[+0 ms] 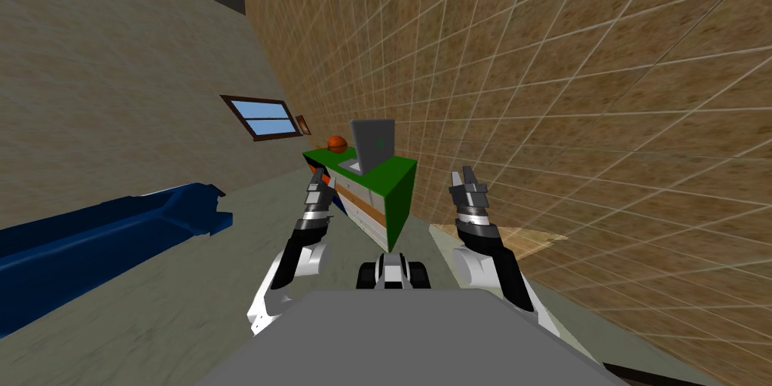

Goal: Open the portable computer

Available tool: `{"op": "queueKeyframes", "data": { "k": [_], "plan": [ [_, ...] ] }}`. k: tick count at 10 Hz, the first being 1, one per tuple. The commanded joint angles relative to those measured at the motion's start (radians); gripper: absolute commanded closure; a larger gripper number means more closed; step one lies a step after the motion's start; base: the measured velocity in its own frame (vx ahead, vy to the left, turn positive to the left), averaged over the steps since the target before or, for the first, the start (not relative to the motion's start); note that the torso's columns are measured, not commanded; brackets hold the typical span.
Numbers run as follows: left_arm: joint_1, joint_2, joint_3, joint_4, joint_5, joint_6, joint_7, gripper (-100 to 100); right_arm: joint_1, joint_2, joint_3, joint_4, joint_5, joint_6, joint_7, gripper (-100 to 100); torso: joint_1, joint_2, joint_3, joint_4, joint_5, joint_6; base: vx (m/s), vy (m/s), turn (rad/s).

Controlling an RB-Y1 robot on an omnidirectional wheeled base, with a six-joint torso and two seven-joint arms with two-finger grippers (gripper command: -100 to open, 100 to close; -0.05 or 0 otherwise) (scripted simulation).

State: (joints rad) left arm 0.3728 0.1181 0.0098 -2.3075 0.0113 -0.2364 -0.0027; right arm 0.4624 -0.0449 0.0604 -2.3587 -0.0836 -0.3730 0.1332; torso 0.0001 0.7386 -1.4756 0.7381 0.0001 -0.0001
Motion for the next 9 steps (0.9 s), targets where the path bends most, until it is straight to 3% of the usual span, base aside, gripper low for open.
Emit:
{"op": "queueKeyframes", "data": {
  "k": [1,2,3,4,6,7,9],
  "plan": [
    [-0.039,0.01,0.002,-0.013,0.003,0.076,-0.013,-100,0.0,0.0,0.0,0.0,0.0,0.0,0.0,0,0.001,-0.001,0.0,0.0,0.0,0.0,0.011,0.067,-0.02],
    [-0.079,0.016,0.004,-0.022,0.006,0.105,-0.025,-100,0.0,0.0,0.0,0.0,0.0,0.0,0.0,0,0.0,-0.001,-0.001,0.0,0.0,0.0,0.022,0.074,-0.018],
    [-0.079,0.016,0.004,-0.022,0.006,0.135,-0.025,-100,0.0,0.0,0.0,0.0,0.0,0.0,0.0,0,0.0,-0.001,-0.001,0.0,0.0,0.0,0.02,0.065,-0.016],
    [-0.121,0.02,0.005,-0.032,0.008,0.165,-0.039,-100,0.0,0.0,0.0,0.0,0.0,0.0,0.0,0,-0.001,-0.001,-0.001,0.0,0.0,0.0,0.011,0.075,-0.026],
    [-0.121,0.02,0.005,-0.032,0.008,0.206,-0.039,-100,0.0,0.0,0.0,0.0,0.0,0.0,0.0,0,0.0,0.0,0.0,0.0,0.0,0.0,0.006,0.053,-0.008],
    [-0.166,0.024,0.007,-0.042,0.011,0.238,-0.053,-100,0.0,0.0,0.0,0.0,0.0,0.0,0.0,0,-0.002,0.0,0.0,0.0,-0.001,0.0,0.004,0.067,-0.019],
    [-0.166,0.024,0.007,-0.042,0.011,0.276,-0.053,-100,0.0,0.0,0.0,0.0,0.0,0.0,0.0,0,0.0,-0.001,-0.001,0.0,0.0,0.0,0.01,0.048,-0.014]
  ]
}}
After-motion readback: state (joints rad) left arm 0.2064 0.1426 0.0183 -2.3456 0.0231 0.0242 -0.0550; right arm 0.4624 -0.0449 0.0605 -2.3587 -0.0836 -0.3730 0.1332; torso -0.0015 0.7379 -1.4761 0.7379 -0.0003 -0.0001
